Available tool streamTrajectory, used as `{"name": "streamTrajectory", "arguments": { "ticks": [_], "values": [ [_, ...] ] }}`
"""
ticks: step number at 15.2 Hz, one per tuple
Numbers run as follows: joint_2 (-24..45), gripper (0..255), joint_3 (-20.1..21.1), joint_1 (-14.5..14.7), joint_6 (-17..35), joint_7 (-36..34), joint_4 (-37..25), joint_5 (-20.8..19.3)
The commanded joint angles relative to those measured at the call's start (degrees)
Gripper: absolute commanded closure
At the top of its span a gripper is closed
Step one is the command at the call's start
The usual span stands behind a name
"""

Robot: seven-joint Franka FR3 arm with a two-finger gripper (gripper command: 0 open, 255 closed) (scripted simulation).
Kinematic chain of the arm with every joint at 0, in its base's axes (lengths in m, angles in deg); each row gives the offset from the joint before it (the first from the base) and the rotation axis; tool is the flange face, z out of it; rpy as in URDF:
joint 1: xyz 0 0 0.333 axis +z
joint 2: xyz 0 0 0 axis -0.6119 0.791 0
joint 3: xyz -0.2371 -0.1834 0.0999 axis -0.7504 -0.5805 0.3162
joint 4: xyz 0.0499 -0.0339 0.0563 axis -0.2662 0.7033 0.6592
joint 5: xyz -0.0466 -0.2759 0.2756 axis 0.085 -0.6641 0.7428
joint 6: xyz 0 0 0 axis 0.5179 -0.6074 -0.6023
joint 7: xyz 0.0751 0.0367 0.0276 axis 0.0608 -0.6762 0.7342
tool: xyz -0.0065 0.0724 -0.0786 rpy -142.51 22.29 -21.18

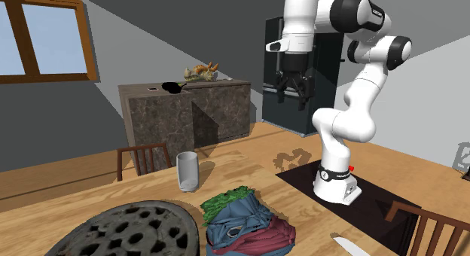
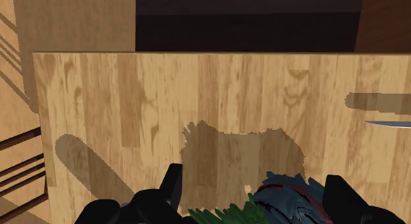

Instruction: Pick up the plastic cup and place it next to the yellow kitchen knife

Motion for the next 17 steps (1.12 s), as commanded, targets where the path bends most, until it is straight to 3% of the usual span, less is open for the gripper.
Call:
{"name": "streamTrajectory", "arguments": {
  "ticks": [1,9,17],
  "values": [
    [0.0,0,0.0,0.0,0.0,0.0,0.0,0.0],
    [9.7,0,-5.4,-2.8,13.3,4.4,1.5,-3.2],
    [22.7,0,-10.5,-5.1,25.1,8.7,-1.8,-4.2]
  ]
}}
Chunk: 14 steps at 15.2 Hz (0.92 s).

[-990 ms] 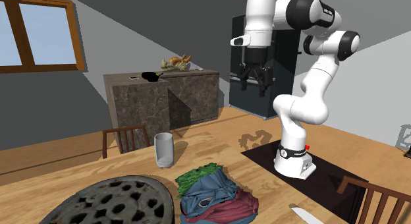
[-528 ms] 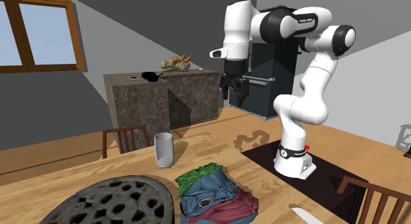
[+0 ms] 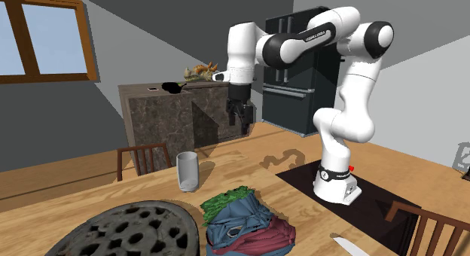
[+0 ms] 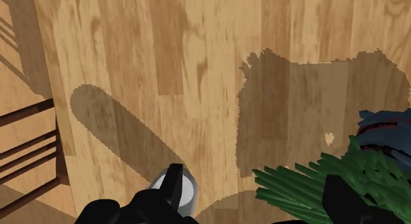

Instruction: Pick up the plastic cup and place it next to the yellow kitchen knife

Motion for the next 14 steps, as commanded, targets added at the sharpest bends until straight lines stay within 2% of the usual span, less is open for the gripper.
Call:
{"name": "streamTrajectory", "arguments": {
  "ticks": [1,7,14],
  "values": [
    [3.5,0,-1.2,-0.5,3.0,1.2,-1.2,0.1],
    [14.8,0,-4.5,-1.9,9.7,5.1,-7.2,1.8],
    [28.9,0,-6.9,-4.2,14.6,10.4,-17.5,6.4]
  ]
}}
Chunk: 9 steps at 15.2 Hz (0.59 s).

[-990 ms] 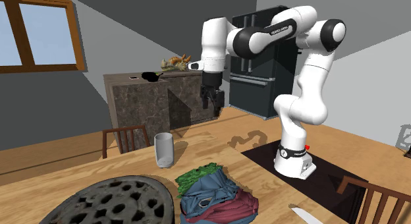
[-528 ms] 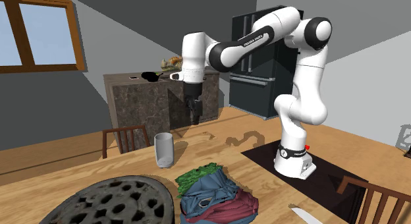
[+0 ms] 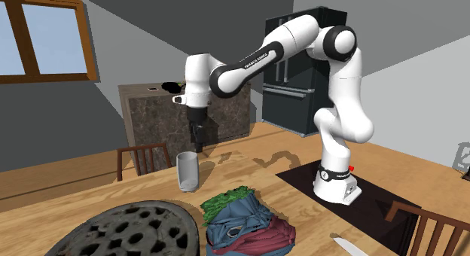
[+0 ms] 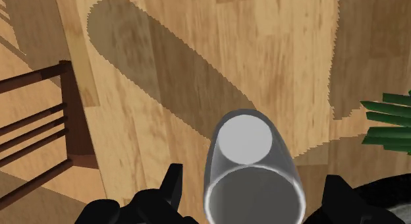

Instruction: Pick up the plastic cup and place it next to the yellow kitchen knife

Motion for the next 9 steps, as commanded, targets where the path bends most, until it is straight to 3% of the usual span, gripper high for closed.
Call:
{"name": "streamTrajectory", "arguments": {
  "ticks": [1,3,9],
  "values": [
    [4.3,0,-0.5,-1.0,0.7,1.8,-3.9,1.6],
    [7.1,0,-0.7,-1.7,1.1,2.7,-6.5,2.7],
    [9.6,0,-0.4,-1.9,5.0,3.2,-4.9,3.4]
  ]
}}
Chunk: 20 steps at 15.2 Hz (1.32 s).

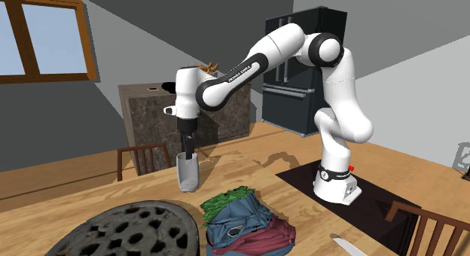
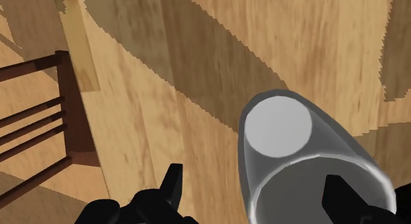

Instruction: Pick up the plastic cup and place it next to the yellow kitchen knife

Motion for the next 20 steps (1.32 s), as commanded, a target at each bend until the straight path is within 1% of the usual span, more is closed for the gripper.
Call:
{"name": "streamTrajectory", "arguments": {
  "ticks": [1,9,10,19,20],
  "values": [
    [1.2,0,0.1,-0.1,1.6,0.3,0.5,0.4],
    [1.2,0,0.1,-0.1,1.6,0.3,0.5,0.4],
    [1.2,255,0.1,-0.1,1.6,0.3,0.5,0.4],
    [1.2,255,0.1,-0.1,1.6,0.3,0.5,0.4],
    [0.8,255,0.1,-0.1,1.0,0.2,0.2,0.2]
  ]
}}
